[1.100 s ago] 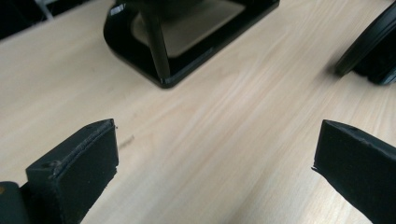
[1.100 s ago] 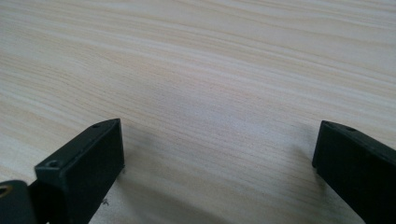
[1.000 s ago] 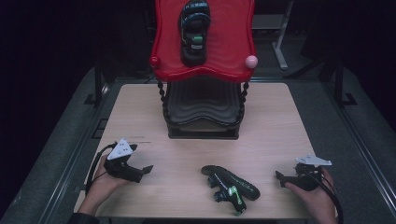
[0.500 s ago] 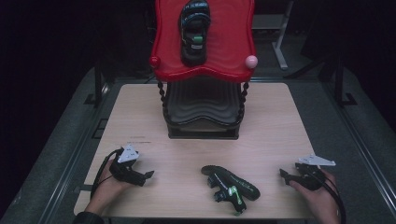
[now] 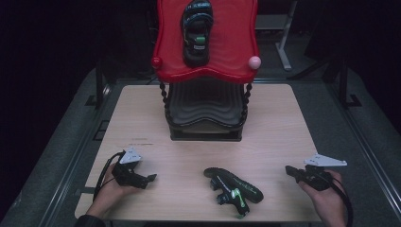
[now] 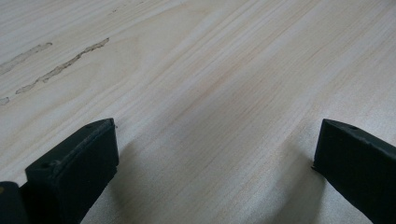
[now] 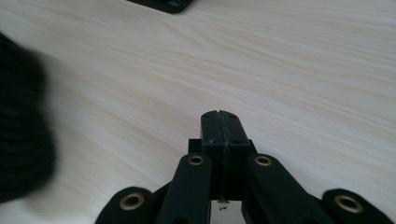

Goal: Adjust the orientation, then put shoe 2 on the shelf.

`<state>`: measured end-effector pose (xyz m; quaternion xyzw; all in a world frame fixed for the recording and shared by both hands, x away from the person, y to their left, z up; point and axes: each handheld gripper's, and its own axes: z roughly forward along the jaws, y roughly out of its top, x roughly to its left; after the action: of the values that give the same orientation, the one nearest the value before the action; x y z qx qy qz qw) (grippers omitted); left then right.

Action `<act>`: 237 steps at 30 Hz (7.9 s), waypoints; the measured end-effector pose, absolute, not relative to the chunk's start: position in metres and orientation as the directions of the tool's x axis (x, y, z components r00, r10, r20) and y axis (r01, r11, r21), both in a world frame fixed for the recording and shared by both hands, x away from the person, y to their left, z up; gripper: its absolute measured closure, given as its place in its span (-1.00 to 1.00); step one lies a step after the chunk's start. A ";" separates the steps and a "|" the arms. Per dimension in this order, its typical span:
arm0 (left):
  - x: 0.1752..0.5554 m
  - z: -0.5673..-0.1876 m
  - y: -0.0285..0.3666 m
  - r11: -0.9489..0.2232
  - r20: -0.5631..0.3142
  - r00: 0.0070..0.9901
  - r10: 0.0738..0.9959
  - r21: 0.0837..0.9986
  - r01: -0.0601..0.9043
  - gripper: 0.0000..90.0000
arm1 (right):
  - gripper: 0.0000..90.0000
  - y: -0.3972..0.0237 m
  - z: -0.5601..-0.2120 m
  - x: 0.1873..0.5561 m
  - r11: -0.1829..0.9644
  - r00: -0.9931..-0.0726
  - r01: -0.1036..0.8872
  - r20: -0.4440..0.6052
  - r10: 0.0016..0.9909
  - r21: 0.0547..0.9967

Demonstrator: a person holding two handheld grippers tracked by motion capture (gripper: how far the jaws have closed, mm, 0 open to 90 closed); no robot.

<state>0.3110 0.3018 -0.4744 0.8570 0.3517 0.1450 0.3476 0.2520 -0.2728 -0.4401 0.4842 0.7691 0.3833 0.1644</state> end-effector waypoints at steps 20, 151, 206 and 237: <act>0.311 -0.474 0.302 -0.511 0.003 0.711 0.703 0.698 0.502 -1.00 | 1.00 -0.190 -0.404 0.234 0.301 -0.769 0.478 0.228 0.597 0.825; 0.312 -0.475 0.302 -0.506 0.001 0.707 0.708 0.699 0.505 -1.00 | 1.00 -0.212 -0.445 0.251 0.388 -0.763 0.575 0.301 0.573 0.720; 0.312 -0.475 0.302 -0.506 0.001 0.706 0.708 0.699 0.505 -1.00 | 0.46 -0.193 -0.435 0.305 0.088 -0.734 0.552 0.433 0.523 0.829; 0.312 -0.474 0.302 -0.507 0.001 0.707 0.708 0.698 0.507 -1.00 | 0.47 -0.258 -0.308 0.325 -0.132 -0.739 0.356 0.365 0.566 0.925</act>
<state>0.3121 0.3021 -0.4743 0.8558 0.3548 0.1444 0.3476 0.3250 -0.2583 -0.3078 0.3524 0.6542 0.6646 0.0788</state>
